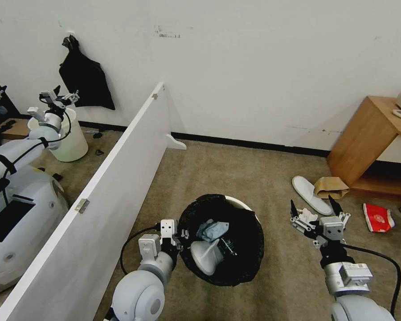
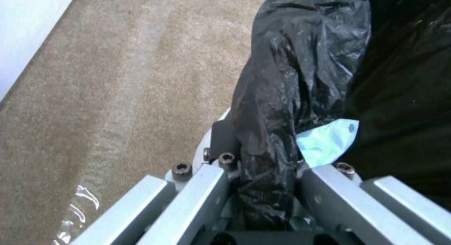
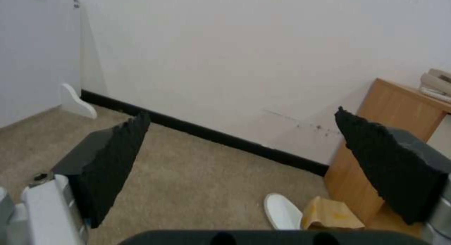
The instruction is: Pick up the trash bin, then pick up the garbage from the floor and place it into the trash bin.
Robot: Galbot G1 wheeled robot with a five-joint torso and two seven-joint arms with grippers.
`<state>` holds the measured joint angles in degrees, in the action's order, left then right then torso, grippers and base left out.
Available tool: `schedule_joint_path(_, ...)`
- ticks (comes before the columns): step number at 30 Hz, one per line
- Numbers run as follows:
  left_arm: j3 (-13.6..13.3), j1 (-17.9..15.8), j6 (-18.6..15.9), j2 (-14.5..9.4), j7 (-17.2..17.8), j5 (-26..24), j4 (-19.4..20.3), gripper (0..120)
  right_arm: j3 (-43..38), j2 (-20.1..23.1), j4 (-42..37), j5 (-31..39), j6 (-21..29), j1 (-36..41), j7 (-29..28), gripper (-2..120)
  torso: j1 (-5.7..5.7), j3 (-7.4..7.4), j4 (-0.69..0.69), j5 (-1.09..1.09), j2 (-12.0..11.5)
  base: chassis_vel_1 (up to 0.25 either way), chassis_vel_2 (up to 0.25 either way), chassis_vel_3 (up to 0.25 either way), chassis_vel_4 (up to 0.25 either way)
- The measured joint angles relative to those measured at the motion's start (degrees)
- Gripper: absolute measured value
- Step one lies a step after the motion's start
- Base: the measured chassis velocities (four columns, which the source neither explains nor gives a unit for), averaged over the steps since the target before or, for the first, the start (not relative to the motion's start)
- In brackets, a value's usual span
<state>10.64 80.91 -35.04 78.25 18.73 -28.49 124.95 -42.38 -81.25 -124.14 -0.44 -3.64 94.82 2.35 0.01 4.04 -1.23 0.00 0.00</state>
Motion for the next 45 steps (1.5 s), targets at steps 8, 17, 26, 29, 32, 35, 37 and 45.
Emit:
schedule_joint_path(8,0.0,0.2,0.1,0.0,-0.1,0.1,0.2,2,0.0,-0.4,0.0,-0.5,-0.3,0.3,0.1,100,0.00,0.00,0.00,0.00,0.0,0.000,0.000,0.000,0.000)
schedule_joint_path(17,0.1,0.5,0.1,0.0,-0.1,0.2,0.4,2,0.1,-0.7,-0.1,-0.6,-0.2,0.3,0.1,100,-0.01,0.00,0.00,0.00,0.0,-0.003,-0.013,0.004,0.009)
schedule_joint_path(26,0.1,0.5,0.2,0.0,-0.2,0.3,0.5,2,-0.1,-0.6,-0.1,-0.5,-0.3,0.3,0.1,100,0.00,0.00,-0.01,0.00,0.0,-0.026,-0.086,0.036,0.075)
schedule_joint_path(29,0.1,0.5,0.2,0.0,-0.2,0.3,0.5,2,-0.2,-0.6,-0.1,-0.4,-0.3,0.3,0.1,100,0.00,0.00,0.00,0.00,0.0,-0.008,-0.034,0.032,0.038)
schedule_joint_path(32,0.1,0.5,0.2,0.0,-0.2,0.3,0.5,2,-0.2,-0.5,-0.1,-0.2,-0.3,0.3,0.1,100,0.00,0.00,0.00,0.00,0.0,0.000,0.000,0.000,0.000)
schedule_joint_path(35,0.1,0.6,0.2,0.0,-0.2,0.4,0.5,2,-0.2,-0.5,-0.1,-0.3,-0.3,0.3,0.1,100,0.00,0.00,0.00,0.00,0.0,0.000,0.000,0.000,0.000)
schedule_joint_path(37,0.1,0.6,0.2,0.0,-0.3,0.4,0.5,2,-0.2,-0.6,-0.1,-0.3,-0.3,0.3,0.1,100,0.00,0.00,0.00,0.00,0.0,-0.003,-0.042,0.017,0.055)
schedule_joint_path(45,0.1,0.8,0.3,0.1,-0.4,0.5,0.4,2,-0.1,-0.7,0.0,-0.4,-0.5,0.3,0.2,100,-0.01,0.00,-0.01,0.00,0.0,-0.035,-0.086,0.035,0.081)
